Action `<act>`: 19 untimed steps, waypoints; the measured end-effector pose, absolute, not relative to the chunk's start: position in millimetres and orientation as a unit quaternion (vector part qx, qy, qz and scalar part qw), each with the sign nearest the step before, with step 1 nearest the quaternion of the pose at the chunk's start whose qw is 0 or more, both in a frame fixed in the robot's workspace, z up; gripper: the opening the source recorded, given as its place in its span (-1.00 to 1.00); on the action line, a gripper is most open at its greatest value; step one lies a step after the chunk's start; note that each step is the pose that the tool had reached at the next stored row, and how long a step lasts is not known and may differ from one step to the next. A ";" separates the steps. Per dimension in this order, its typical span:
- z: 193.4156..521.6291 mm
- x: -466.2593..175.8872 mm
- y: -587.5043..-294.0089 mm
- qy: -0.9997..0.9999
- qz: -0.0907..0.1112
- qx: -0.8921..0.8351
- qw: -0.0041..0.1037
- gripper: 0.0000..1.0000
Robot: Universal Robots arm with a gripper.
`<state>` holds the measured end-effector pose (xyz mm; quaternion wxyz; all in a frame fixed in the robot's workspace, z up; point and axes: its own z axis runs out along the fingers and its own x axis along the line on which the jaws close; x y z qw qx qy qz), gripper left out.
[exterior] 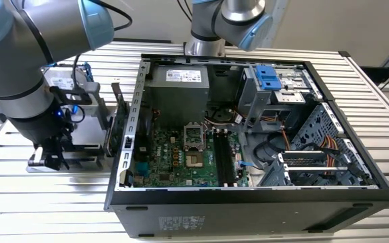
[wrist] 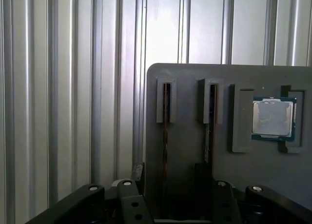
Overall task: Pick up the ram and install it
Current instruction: 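Pick up the ram and move it above insertion slot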
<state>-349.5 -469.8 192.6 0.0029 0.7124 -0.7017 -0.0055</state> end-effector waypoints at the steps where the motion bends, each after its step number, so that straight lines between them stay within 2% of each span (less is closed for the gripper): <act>1: 192.3 -349.6 -469.8 -0.702 -0.005 0.712 0.003 1.00; 19: 189.0 -349.8 -470.0 -0.702 -0.006 0.712 0.003 1.00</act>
